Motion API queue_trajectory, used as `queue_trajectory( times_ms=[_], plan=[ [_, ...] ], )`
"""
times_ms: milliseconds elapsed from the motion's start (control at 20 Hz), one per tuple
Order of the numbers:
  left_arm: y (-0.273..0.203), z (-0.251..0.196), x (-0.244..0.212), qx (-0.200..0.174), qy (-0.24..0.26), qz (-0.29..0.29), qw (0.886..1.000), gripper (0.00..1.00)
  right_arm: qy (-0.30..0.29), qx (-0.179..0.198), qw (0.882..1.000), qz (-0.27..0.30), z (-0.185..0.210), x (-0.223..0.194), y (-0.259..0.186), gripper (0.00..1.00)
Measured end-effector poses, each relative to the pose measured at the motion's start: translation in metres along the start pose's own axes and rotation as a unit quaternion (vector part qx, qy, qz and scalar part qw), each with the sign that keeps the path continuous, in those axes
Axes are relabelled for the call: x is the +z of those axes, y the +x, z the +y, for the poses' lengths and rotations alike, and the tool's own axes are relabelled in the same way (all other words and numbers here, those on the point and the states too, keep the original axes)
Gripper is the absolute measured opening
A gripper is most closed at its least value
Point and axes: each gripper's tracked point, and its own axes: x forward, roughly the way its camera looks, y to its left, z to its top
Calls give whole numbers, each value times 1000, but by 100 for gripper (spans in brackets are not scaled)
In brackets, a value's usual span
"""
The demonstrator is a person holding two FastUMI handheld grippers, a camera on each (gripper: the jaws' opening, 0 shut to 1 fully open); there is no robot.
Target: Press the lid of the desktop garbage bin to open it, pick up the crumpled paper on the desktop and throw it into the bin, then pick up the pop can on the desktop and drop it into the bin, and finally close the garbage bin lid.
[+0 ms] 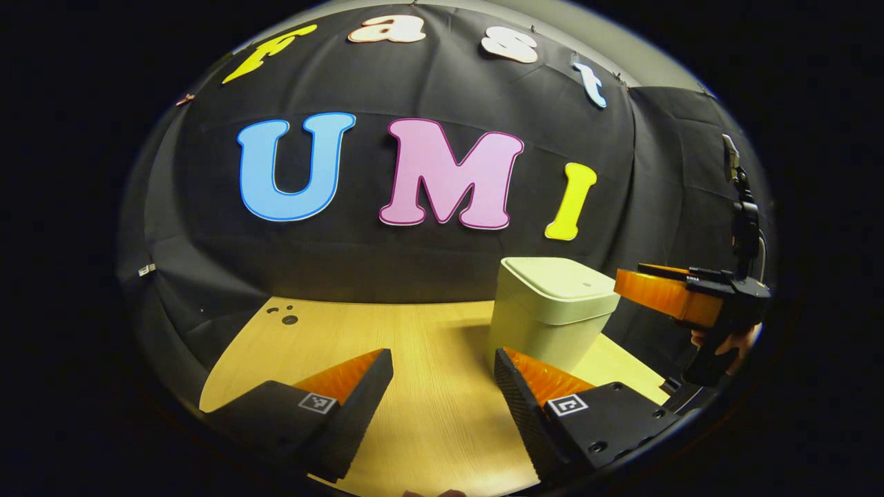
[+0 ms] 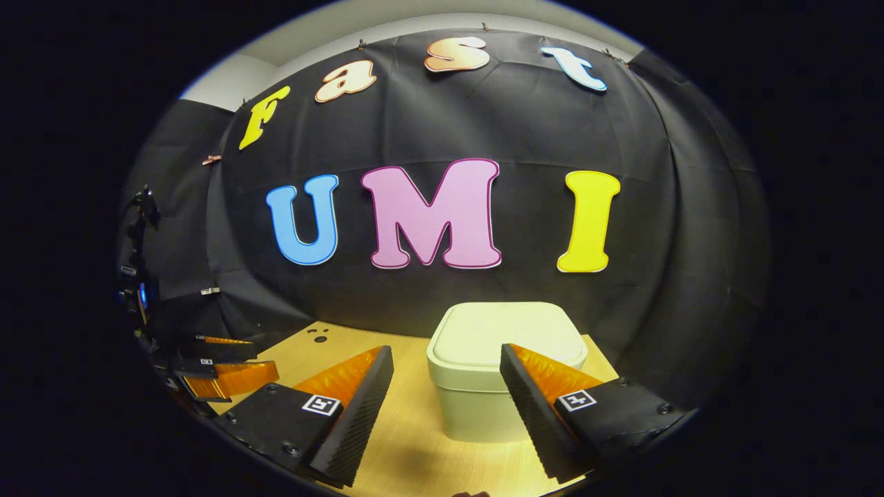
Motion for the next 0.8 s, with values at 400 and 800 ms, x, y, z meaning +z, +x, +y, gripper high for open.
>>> queue_trajectory(
  times_ms=[400,800],
  plan=[
    [-3,0,0,1,4,0,1000,95,-1,9,1000,28,17,-25,-19,98],
    [-7,0,-4,0,2,3,1000,95,3,10,999,36,22,-30,-24,98]
  ],
)
